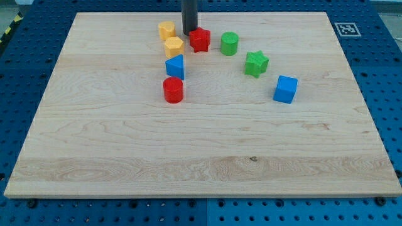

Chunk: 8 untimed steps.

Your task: Separate the red star and heart

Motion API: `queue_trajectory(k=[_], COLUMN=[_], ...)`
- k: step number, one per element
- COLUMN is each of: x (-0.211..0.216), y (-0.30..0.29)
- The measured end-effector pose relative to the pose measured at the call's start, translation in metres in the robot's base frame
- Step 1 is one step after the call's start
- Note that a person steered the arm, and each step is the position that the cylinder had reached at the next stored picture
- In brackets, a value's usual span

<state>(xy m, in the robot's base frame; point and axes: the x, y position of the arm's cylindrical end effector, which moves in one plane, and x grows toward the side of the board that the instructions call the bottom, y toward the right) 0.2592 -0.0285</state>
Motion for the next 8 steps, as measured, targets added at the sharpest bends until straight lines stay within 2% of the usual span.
queue_trajectory(k=[3, 8], x=[0.005, 0.058], y=[0.026, 0.028])
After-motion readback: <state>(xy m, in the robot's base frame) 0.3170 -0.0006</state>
